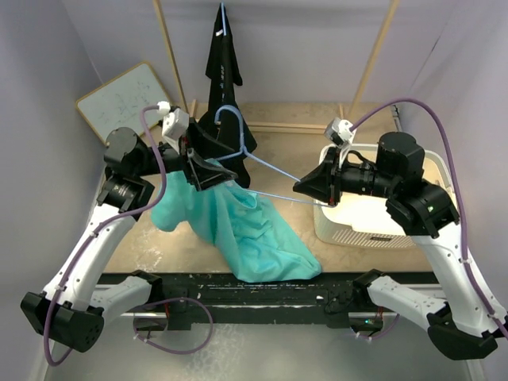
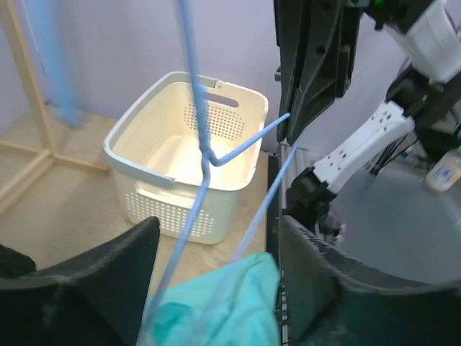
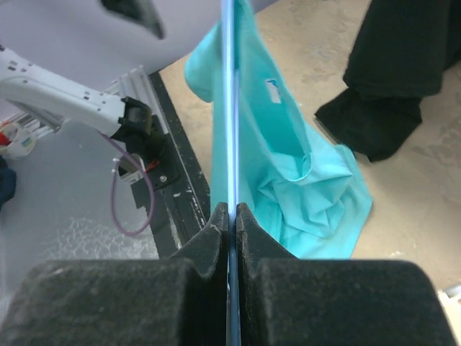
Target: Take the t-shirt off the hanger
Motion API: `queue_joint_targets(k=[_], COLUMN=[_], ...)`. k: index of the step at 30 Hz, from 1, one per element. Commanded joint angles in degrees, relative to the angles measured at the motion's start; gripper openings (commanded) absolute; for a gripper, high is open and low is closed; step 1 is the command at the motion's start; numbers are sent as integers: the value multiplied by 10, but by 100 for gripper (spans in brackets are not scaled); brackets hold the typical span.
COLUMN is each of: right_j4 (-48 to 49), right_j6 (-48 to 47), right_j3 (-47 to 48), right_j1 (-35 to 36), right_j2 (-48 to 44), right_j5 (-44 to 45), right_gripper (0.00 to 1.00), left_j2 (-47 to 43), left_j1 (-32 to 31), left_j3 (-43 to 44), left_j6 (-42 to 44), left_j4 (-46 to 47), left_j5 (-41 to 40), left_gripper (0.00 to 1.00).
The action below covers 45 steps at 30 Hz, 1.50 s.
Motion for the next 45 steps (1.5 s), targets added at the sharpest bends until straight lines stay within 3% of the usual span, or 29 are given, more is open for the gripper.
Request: queue_joint_targets(k=[1,4,13,15,19,23,30,39,45], right_j4=[-14,-31,-78,-80,-103,-134,-158,-167,-166], right_j6=[13,12,5,15,46,61,79,113,111], right_j3=[25,34,64,82,137,194,303,417,405], right_j1=[-5,-6,-5,-5,-5,-6,-5,-5,-5], right_j2=[-10,-17,-24,-22,19,74,116,78,42], right_j5=[82,86,105,151,336,397,495,478,560], right_gripper=[0,0,0,0,0,0,0,0,0], left_j2=[-37,-65,-154,-183,-242,-285,-327,-332,-329], left_j1=[-2,-2,-1,-2,-2,-1,-2,-2,-2], left_j3=[8,-8,-54,-75,-122,-155,-172,-171,-172], left_j6=[47,72,108,109,114,118,122,115,112], left_j4=[-55,-90,-169,-185,-227,-268,-321,-332,-330], left_j5=[-84,-121,-234,-288,-409,-475,-516,-519,-514], left_gripper=[87,97,97,96,93,93,93,92,91])
